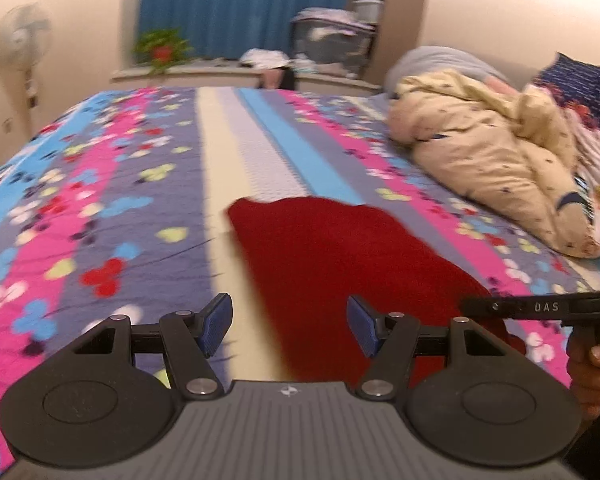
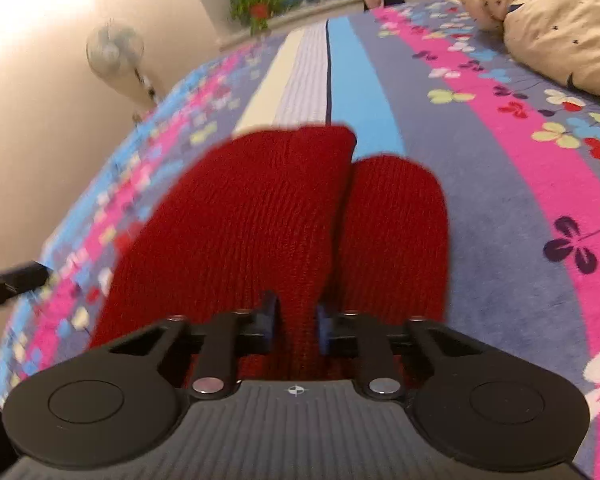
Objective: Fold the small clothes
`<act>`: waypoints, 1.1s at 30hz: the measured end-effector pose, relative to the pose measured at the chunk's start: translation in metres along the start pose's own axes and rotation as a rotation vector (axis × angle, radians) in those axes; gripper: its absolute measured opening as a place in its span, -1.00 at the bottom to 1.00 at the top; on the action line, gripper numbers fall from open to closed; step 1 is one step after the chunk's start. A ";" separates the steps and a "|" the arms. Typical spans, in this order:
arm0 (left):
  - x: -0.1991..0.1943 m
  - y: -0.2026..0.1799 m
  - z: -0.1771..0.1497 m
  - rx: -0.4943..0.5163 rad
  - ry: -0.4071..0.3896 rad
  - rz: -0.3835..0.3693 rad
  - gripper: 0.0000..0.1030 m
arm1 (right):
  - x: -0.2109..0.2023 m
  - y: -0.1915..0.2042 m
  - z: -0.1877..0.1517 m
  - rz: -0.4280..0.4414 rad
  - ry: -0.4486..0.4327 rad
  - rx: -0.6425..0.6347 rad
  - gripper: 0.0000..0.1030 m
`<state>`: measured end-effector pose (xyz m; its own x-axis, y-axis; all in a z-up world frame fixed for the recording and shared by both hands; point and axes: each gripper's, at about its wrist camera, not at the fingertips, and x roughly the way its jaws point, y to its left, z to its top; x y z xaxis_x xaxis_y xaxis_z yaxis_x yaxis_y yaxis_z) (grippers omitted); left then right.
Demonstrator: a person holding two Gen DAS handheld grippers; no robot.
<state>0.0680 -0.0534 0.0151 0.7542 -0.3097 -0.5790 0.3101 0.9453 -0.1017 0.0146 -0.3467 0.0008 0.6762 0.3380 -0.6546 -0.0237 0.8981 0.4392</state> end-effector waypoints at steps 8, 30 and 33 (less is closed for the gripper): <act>0.068 -0.003 -0.062 -0.060 0.338 -0.083 0.09 | 0.019 -0.016 -0.012 -0.031 0.172 0.016 -0.63; 0.183 0.077 0.022 -0.531 0.353 -0.256 0.98 | 0.045 -0.039 0.002 -0.141 0.176 0.187 0.86; 0.207 0.083 0.013 -0.612 0.386 -0.329 1.00 | 0.049 -0.045 0.001 -0.115 0.192 0.214 0.88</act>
<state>0.2570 -0.0405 -0.1024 0.3901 -0.6316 -0.6699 0.0243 0.7344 -0.6783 0.0499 -0.3709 -0.0501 0.5132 0.3034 -0.8028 0.2138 0.8607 0.4620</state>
